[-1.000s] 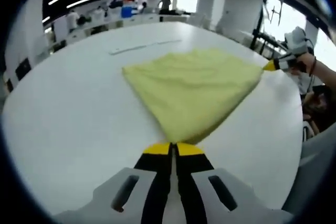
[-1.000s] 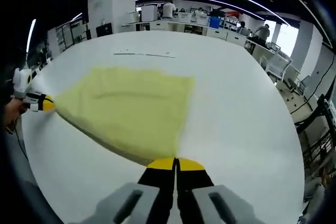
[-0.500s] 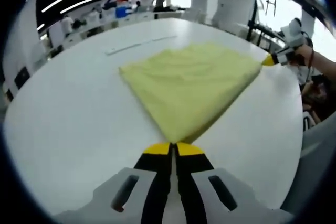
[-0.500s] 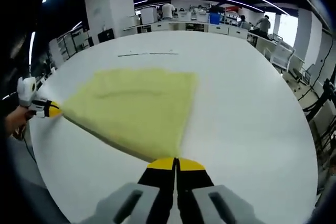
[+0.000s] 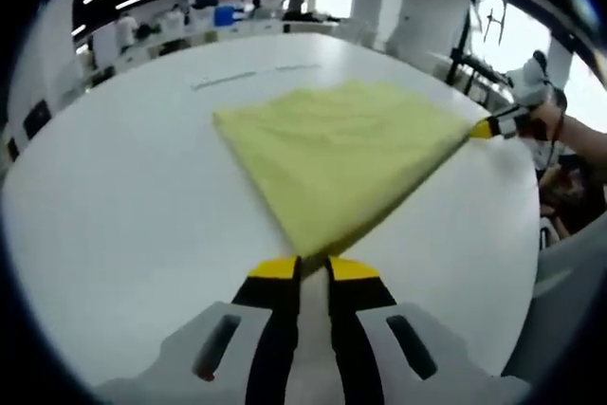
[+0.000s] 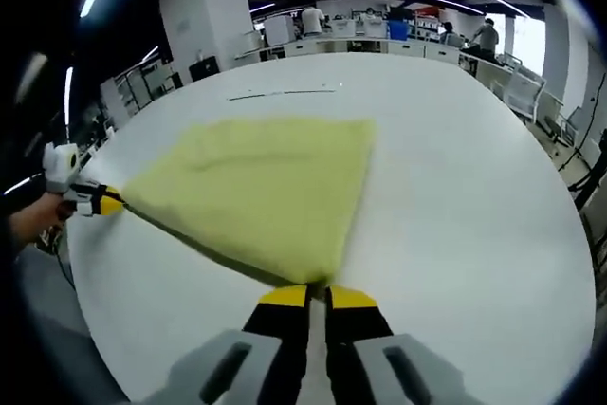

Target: Fold the garment on the visible template until the final outline fits inside the template.

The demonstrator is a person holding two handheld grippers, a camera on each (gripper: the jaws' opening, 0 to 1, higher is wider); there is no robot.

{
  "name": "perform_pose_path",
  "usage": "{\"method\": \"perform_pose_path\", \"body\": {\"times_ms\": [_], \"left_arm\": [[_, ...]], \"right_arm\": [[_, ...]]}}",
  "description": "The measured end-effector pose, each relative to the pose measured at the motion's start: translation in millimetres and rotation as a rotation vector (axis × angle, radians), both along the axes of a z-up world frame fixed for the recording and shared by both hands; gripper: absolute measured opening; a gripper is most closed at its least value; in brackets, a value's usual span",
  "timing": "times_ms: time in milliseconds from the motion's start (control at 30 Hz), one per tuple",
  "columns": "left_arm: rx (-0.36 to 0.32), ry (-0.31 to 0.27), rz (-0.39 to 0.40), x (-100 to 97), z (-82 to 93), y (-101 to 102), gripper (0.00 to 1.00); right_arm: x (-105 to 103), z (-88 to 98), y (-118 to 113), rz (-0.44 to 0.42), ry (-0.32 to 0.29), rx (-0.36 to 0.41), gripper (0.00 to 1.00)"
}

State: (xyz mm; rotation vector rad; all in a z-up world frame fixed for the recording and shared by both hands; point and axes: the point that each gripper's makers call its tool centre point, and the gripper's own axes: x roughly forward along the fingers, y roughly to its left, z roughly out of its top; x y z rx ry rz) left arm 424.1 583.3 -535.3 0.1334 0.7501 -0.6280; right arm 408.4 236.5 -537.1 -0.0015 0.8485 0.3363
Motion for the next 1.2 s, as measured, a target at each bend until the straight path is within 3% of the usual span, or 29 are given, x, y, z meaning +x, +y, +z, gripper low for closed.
{"method": "perform_pose_path", "body": {"times_ms": [167, 333, 433, 600, 733, 833, 933, 1067, 1200], "left_arm": [[0.018, -0.008, 0.018, 2.7, 0.3, 6.0, 0.0], [0.03, -0.024, 0.042, 3.2, 3.7, 16.2, 0.0], [-0.013, 0.003, 0.042, 0.6, 2.8, 12.0, 0.0], [0.003, -0.004, 0.031, -0.2, 1.5, 7.4, 0.0], [0.016, -0.018, 0.014, 1.7, 0.4, 2.5, 0.1], [0.017, -0.031, -0.003, 5.2, 0.6, -1.1, 0.08], [0.012, -0.047, -0.01, 7.6, 3.4, -3.4, 0.0], [0.042, -0.054, -0.032, 6.7, 2.3, -4.1, 0.0], [0.031, -0.046, -0.012, 4.9, 2.5, -0.4, 0.0]], "right_arm": [[4.0, 4.9, -13.7, 0.021, -0.042, -0.092, 0.0], [2.8, 6.4, -15.3, 0.034, -0.046, -0.107, 0.0], [0.9, 4.4, -12.3, 0.029, -0.038, -0.087, 0.0], [0.2, 2.1, -12.4, 0.006, -0.024, -0.069, 0.0], [0.5, 0.9, -12.4, 0.0, -0.017, -0.06, 0.0], [0.8, 1.0, -12.2, -0.003, -0.015, -0.056, 0.0], [1.3, 1.0, -12.3, -0.005, -0.015, -0.055, 0.0], [1.1, 1.1, -13.0, -0.007, -0.016, -0.056, 0.0], [-0.9, 0.7, -13.7, -0.031, -0.003, -0.034, 0.0]]}}
